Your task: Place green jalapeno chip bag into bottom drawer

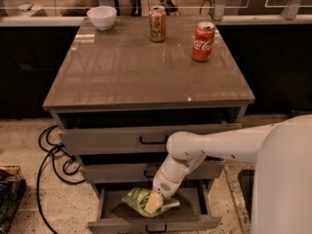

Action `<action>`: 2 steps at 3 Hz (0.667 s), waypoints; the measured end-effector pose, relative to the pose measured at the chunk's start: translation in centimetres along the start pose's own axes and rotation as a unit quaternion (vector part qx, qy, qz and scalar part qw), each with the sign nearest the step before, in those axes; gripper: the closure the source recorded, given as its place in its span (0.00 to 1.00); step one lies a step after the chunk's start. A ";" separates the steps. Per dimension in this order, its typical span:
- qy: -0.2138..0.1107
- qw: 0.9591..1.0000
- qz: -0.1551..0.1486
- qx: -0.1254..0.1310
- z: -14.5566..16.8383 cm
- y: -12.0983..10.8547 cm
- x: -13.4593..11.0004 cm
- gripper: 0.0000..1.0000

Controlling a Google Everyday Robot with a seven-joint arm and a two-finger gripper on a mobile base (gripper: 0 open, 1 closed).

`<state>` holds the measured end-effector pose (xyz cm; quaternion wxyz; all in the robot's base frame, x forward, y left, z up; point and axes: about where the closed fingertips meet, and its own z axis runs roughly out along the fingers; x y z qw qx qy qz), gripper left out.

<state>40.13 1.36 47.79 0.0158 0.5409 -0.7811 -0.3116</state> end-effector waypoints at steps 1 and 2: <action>0.023 0.999 0.018 -0.026 3.4 -0.4 1.4 1.00; 0.016 0.999 0.037 -0.015 5.8 -0.7 3.4 1.00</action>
Offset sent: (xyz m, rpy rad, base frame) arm -0.0288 -0.0109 -0.1027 -0.0396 -0.0062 -0.1504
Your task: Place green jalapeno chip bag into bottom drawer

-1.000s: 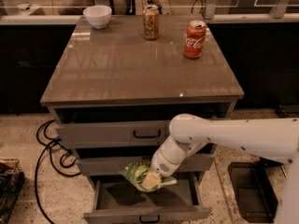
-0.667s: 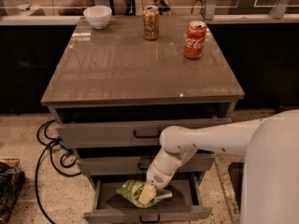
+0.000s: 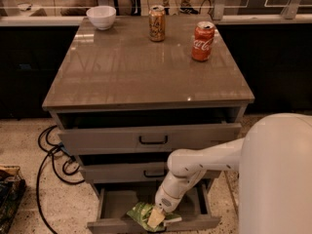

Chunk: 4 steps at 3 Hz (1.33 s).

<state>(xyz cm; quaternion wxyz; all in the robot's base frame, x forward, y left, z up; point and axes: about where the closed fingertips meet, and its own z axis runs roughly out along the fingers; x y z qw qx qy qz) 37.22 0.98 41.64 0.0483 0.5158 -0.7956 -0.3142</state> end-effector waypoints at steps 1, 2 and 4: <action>-0.018 0.998 0.021 0.065 1.8 -0.1 1.7 1.00; -0.017 0.992 0.043 0.115 2.6 0.0 2.8 1.00; -0.093 0.967 0.071 0.228 1.1 -6.3 -0.9 1.00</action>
Offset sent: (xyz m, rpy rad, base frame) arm 0.0389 0.0027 -0.0306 -0.0979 -0.4837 -0.3801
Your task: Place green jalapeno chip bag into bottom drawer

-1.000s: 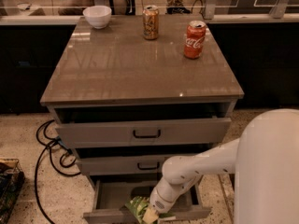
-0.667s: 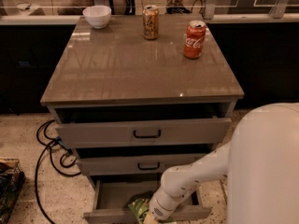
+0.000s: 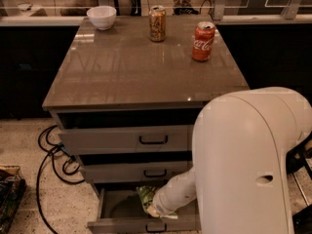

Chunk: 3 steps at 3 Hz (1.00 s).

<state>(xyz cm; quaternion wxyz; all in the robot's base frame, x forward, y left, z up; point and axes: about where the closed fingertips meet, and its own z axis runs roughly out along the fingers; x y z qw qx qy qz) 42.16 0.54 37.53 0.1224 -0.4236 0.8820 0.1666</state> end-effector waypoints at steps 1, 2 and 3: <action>-0.039 0.999 0.010 0.028 0.3 -2.9 -2.4 1.00; -0.041 0.998 0.027 0.033 1.6 -4.4 -2.0 1.00; -0.014 0.999 0.043 0.028 3.6 -4.9 -0.6 1.00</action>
Offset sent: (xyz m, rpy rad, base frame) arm 0.0592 -0.0155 -0.0384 0.0246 -0.0611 -0.1344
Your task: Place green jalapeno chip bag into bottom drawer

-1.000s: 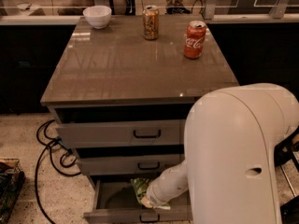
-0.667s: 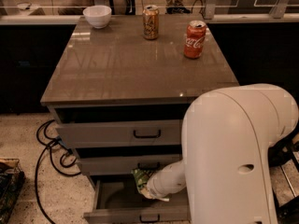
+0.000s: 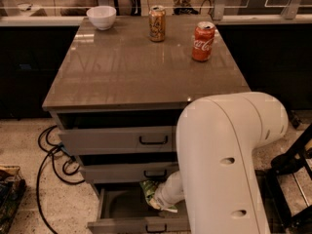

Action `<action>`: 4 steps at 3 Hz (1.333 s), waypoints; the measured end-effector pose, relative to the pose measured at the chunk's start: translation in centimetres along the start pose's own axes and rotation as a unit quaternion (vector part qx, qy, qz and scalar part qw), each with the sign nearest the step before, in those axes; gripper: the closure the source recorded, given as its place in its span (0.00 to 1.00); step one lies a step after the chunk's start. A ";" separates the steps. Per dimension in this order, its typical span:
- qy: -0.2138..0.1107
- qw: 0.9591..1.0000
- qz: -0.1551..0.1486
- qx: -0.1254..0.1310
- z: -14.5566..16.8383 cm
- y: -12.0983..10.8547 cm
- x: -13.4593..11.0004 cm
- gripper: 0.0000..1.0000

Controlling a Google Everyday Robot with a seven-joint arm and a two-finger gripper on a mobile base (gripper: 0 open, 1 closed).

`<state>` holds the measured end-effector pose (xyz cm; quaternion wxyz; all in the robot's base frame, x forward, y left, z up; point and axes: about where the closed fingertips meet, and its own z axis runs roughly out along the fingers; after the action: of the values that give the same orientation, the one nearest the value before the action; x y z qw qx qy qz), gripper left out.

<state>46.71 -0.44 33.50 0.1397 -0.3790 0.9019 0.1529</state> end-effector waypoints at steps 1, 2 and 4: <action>0.038 0.999 0.008 -0.006 2.8 -0.4 0.8 1.00; 0.054 0.998 0.011 -0.007 4.4 -0.6 0.7 1.00; 0.054 0.998 0.011 -0.009 4.4 -0.4 0.7 0.59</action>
Offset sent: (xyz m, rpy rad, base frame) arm 0.0127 0.0139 -0.0591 -0.0910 0.1188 0.0024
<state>47.13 0.49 29.12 0.0857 -0.3781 0.9109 0.1413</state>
